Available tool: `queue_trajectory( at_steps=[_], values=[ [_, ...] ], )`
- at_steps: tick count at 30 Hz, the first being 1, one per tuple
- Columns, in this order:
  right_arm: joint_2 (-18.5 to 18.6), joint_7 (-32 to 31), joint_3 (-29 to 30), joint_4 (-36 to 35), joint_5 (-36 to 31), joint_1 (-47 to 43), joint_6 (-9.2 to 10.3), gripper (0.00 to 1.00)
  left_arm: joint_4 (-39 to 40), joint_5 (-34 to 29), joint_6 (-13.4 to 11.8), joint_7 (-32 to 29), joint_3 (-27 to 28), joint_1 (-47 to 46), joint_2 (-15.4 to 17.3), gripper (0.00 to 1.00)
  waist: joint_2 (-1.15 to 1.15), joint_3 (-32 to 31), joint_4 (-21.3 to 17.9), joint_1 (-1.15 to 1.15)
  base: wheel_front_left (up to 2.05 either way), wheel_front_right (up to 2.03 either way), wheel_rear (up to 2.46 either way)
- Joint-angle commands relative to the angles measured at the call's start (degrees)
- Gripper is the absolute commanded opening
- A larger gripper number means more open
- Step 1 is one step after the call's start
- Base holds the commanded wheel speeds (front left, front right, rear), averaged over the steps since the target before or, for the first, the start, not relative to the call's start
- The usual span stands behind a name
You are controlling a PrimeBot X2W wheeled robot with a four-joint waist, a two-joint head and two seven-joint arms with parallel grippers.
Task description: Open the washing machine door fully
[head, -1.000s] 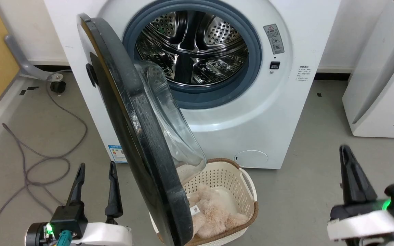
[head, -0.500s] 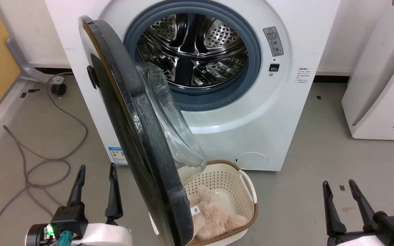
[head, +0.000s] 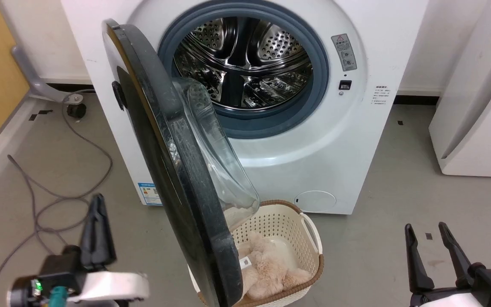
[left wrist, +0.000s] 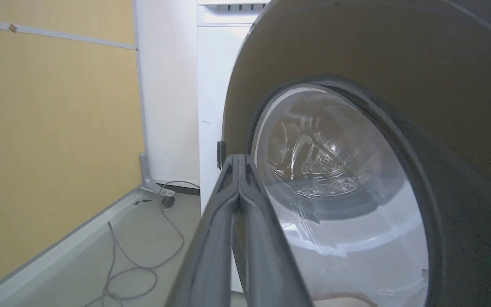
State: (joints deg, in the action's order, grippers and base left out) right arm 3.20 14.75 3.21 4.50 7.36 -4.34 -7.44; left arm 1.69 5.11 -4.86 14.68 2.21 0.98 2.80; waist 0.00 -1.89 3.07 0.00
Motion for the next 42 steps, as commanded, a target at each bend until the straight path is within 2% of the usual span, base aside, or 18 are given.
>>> queue_trajectory(
  at_steps=[1,7,12,17,31,36,42],
  values=[
    [-0.3,0.2,0.0,-0.4,-0.2,-0.8,-0.05,1.00,1.0,-0.4,0.1,0.3,0.3,-1.0,0.1,0.00,0.00,0.0,0.1,0.00,0.00,0.00,0.00],
    [-0.3,0.2,0.1,-0.8,0.1,-0.8,-0.05,1.00,10.2,-2.2,0.9,0.3,0.0,-3.5,0.1,0.00,0.00,-0.1,0.5,0.00,0.00,0.00,0.00],
    [-0.3,0.2,0.1,-1.3,0.5,-0.7,-0.05,1.00,17.4,-3.3,1.3,0.3,-3.2,-4.6,0.1,0.00,0.00,-0.3,0.3,0.00,0.00,0.00,0.00],
    [-0.3,0.2,0.1,-1.4,0.9,-0.7,-0.05,1.00,20.9,-3.2,2.5,0.3,-8.0,-5.3,0.1,0.00,0.00,-0.4,0.0,0.00,0.00,0.00,0.00],
    [-0.3,0.2,0.1,-1.7,1.9,-0.6,-0.05,1.00,21.3,-3.7,6.0,0.3,-23.7,-7.4,0.1,0.00,0.00,-0.6,-0.6,0.00,0.00,0.00,0.00],
    [-0.3,0.2,0.2,-1.7,2.2,-0.7,-0.05,1.00,19.4,-4.0,7.6,0.3,-29.9,-7.3,0.1,0.00,0.00,-0.6,-0.3,0.00,0.00,0.00,0.00],
    [-0.3,0.2,0.1,-1.8,2.4,-0.5,-0.05,1.00,17.0,-4.4,8.1,0.3,-34.7,-6.1,0.1,0.00,0.00,-0.5,-0.1,0.00,0.00,0.00,0.00]
  ],
)
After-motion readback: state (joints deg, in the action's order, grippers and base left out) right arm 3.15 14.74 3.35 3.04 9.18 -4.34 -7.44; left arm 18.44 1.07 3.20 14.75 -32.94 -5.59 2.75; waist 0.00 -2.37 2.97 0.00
